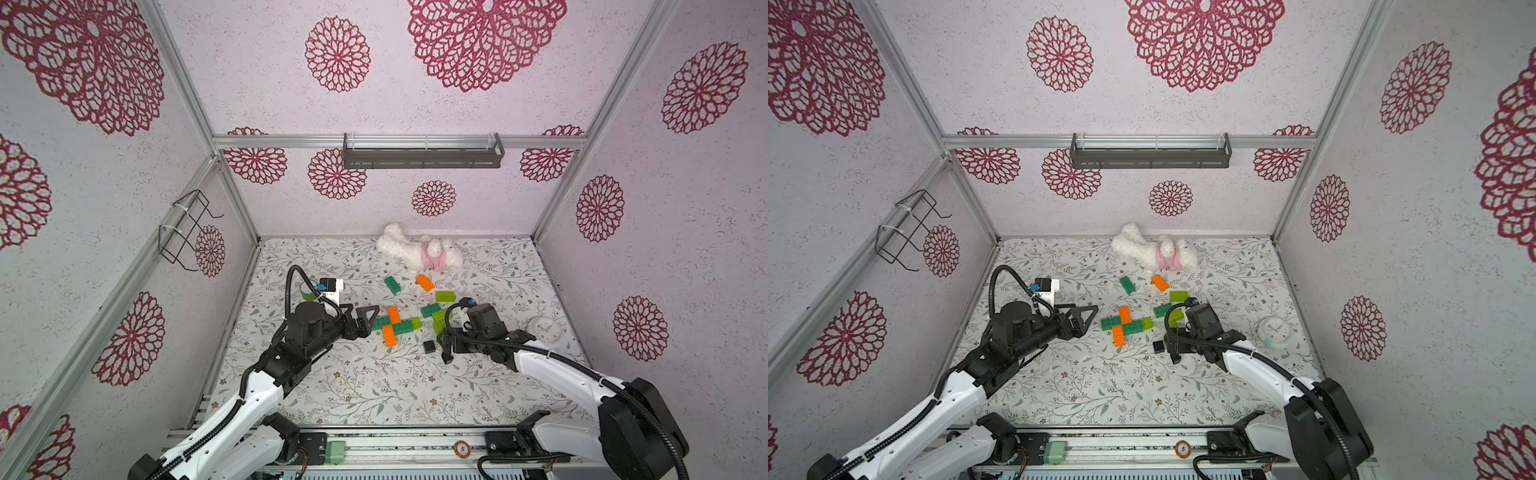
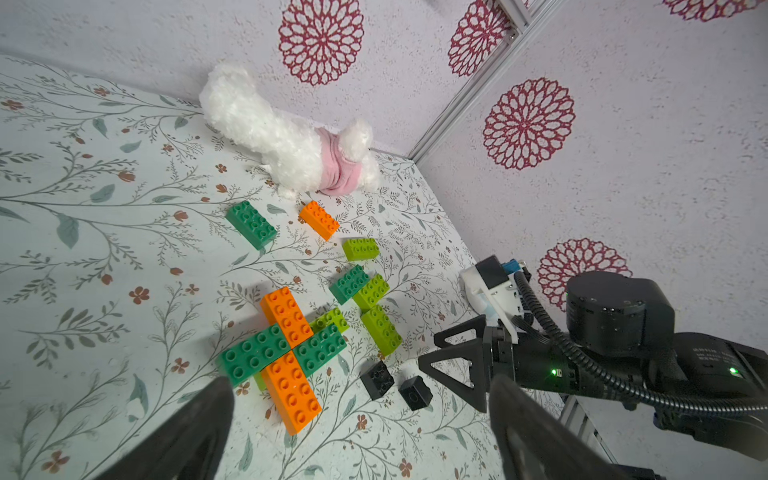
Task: Assemble a small pinwheel with lego
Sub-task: Pick up the lego brick from the center of the board.
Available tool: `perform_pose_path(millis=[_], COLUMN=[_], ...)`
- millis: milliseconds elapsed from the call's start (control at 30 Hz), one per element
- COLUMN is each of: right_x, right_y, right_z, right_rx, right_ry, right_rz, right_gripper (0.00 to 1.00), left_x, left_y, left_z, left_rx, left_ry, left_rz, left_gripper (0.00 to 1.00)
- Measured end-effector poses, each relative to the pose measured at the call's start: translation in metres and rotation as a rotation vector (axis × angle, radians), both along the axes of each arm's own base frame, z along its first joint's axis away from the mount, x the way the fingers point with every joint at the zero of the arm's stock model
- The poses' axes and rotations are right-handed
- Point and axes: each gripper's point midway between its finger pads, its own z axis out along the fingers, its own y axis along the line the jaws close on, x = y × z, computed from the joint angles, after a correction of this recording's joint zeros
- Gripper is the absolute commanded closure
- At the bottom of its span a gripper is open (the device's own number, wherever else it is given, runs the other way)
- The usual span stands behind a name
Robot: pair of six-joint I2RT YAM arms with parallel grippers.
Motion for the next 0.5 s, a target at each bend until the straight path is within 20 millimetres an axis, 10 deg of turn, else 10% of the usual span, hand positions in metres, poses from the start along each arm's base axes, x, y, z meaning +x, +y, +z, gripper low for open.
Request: perform_pose_path(millis=[500], right_x=[0.000], right_y=[0.043], right_z=[-0.012], right_rx=[-0.094], right_ry=[0.019], right_rz=[0.116], right_gripper=[0.28], left_x=[0.001], left_y=[-0.006], left_z=[-0.019], left_rx=[0.001], left_ry=[0.022], left_rz=[-0.026], left_gripper=[0.03])
